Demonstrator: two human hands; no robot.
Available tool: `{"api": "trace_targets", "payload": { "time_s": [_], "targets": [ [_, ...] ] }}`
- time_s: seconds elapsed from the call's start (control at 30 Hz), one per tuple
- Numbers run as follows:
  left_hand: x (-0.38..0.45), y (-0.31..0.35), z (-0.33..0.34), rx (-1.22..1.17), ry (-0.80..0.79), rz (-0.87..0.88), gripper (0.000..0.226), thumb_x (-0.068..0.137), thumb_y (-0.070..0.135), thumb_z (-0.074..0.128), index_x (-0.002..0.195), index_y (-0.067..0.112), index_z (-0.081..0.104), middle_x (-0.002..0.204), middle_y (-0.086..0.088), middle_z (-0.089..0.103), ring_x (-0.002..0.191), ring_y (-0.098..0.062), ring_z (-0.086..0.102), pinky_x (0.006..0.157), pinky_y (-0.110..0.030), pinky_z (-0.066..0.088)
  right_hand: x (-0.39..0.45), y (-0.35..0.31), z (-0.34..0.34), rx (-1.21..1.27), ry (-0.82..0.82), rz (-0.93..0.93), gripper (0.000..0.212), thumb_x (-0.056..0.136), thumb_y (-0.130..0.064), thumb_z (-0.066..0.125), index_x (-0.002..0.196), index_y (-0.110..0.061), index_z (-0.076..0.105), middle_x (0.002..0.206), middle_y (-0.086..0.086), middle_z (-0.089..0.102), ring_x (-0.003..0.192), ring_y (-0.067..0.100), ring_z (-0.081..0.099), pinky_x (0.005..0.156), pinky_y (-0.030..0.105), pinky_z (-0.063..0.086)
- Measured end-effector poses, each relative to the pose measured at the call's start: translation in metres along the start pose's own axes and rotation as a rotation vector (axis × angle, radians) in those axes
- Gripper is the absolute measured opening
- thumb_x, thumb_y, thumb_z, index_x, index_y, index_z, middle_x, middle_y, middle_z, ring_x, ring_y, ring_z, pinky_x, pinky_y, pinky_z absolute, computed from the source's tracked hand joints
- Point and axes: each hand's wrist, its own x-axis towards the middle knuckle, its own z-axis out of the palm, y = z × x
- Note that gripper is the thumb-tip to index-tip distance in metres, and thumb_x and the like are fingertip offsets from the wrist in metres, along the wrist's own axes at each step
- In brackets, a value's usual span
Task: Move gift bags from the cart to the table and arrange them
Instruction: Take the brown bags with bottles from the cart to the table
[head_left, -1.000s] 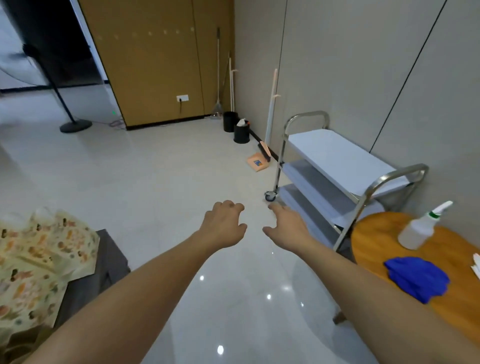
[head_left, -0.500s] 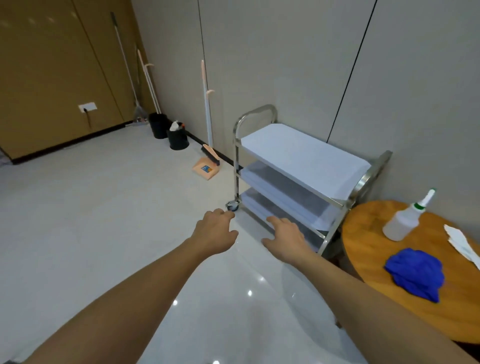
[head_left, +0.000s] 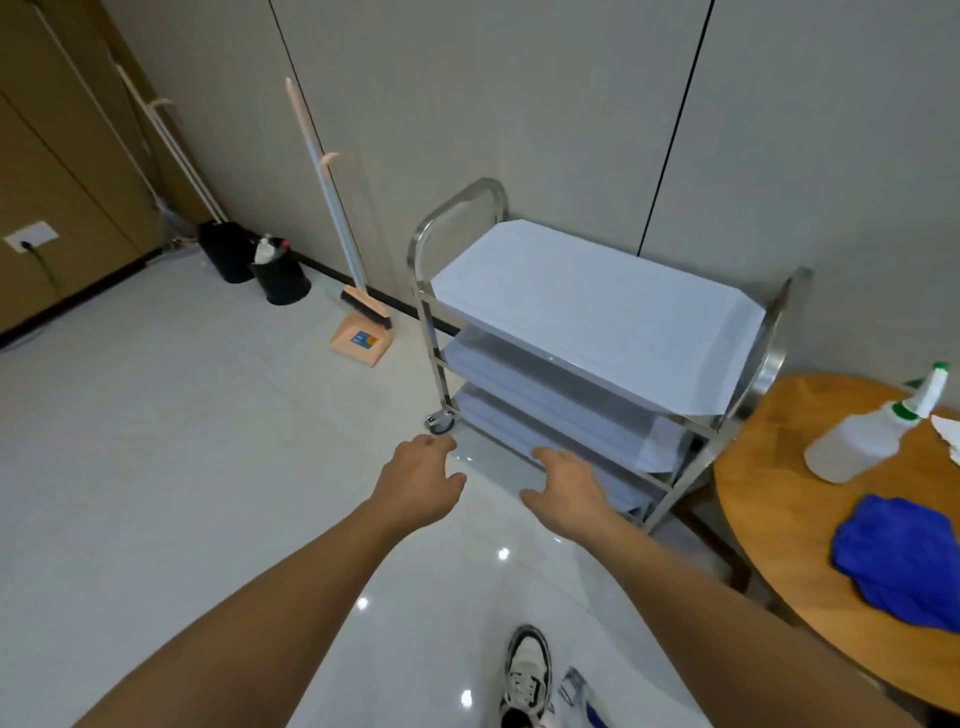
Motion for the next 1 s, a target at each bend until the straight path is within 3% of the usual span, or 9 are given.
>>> {"api": "trace_targets", "payload": {
  "time_s": [0.17,0.4,0.73,1.0],
  "targets": [
    [0.087,-0.009,0.015,0.055,-0.094,-0.041,0.055,0.098,0.038,0.058,0.147,0.017,0.046,0.146,-0.01,0.048,0.133,-0.03,0.045,0.106,-0.041,0.043,0.09,0.014,0.014,0.044,-0.072,0.063,0.066,0.094,-0.036,0.062,0.153,-0.02,0.037,0.149,0.012,0.044,0.137,0.034,0.039,0.111,0.045,0.039],
    [0.194,-0.026,0.077,-0.06,-0.117,-0.053,0.051,0.099,0.033,0.058,0.145,0.015,0.049,0.143,-0.011,0.051,0.13,-0.028,0.047,0.102,-0.032,0.039,0.193,0.049,0.061,0.09,-0.121,0.144,0.064,0.095,-0.036,0.062,0.152,-0.019,0.039,0.147,0.013,0.046,0.134,0.034,0.043,0.109,0.045,0.04],
    [0.3,-0.108,0.303,-0.103,-0.289,-0.007,0.048,0.097,0.031,0.061,0.142,0.017,0.053,0.143,-0.008,0.053,0.131,-0.025,0.049,0.103,-0.027,0.037,0.31,0.156,0.244,0.059,-0.054,0.264,0.062,0.098,-0.035,0.057,0.153,-0.021,0.035,0.149,0.011,0.044,0.135,0.033,0.04,0.108,0.042,0.035],
    [0.425,-0.146,0.469,-0.16,-0.171,0.145,0.044,0.096,0.03,0.062,0.139,0.02,0.056,0.14,-0.004,0.056,0.13,-0.024,0.049,0.104,-0.028,0.037,0.419,0.26,0.369,-0.019,0.169,0.239,0.061,0.098,-0.034,0.057,0.153,-0.02,0.036,0.149,0.007,0.043,0.136,0.029,0.037,0.113,0.042,0.033]
  ]
}}
